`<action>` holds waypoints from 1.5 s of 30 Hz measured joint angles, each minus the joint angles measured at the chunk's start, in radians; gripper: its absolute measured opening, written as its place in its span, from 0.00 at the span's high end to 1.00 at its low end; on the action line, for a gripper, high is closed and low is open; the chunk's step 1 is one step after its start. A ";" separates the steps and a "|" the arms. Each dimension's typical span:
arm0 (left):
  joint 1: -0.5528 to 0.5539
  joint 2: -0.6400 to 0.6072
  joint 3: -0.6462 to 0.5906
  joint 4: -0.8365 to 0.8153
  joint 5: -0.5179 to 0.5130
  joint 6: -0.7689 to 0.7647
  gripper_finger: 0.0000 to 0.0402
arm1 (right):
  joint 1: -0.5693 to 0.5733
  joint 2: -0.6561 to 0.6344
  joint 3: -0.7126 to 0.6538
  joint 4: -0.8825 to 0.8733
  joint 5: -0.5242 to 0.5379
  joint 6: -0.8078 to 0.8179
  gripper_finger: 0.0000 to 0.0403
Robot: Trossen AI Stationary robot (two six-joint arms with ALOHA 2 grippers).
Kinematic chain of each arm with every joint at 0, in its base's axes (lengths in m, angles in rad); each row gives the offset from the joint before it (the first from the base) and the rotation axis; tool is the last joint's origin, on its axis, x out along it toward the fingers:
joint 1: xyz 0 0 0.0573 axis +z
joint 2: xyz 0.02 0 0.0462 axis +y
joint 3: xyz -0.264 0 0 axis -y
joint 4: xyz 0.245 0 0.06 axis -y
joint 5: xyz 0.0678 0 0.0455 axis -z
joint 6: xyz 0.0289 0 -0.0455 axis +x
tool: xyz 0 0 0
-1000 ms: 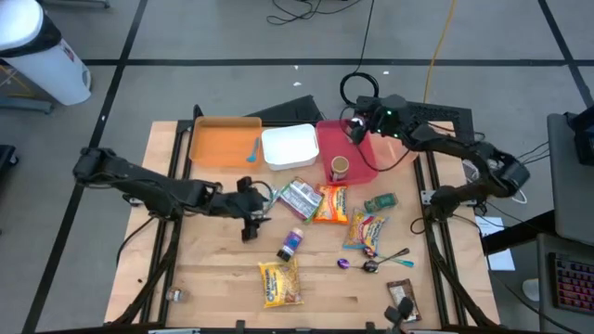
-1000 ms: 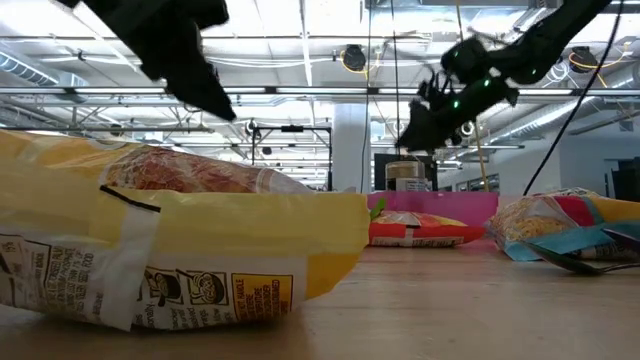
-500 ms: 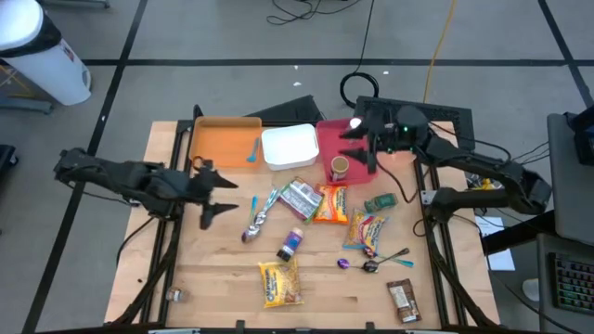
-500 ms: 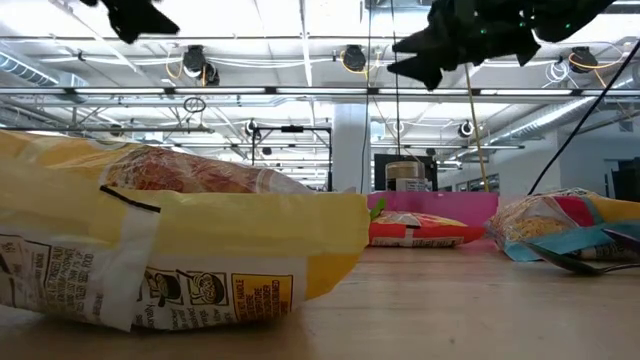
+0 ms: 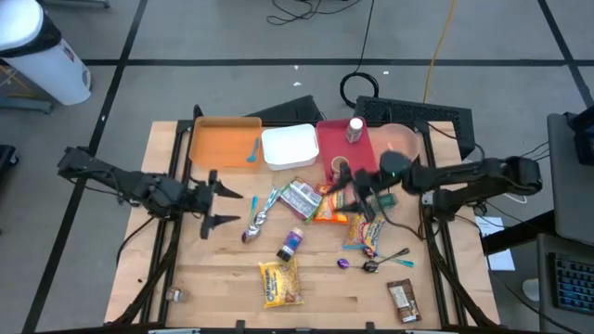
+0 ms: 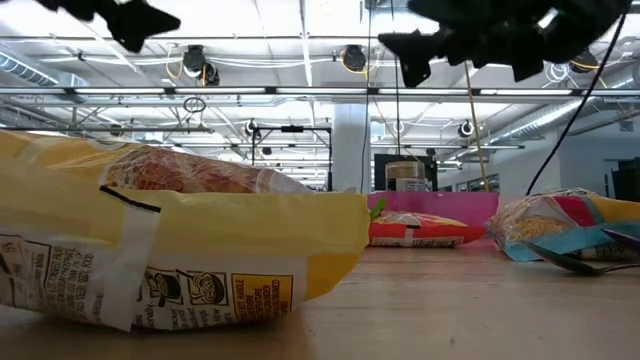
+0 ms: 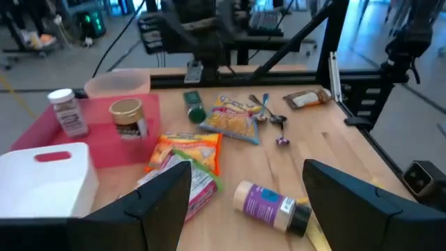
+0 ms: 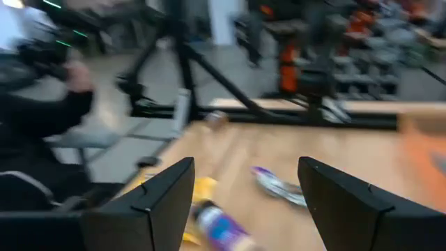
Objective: Pick & Place Food Item
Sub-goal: Put the top left purple spoon into the orange bin
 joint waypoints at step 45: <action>0.121 0.323 -0.025 0.098 -0.113 -0.020 0.30 | 0.211 0.319 -0.124 0.464 0.394 -0.237 0.38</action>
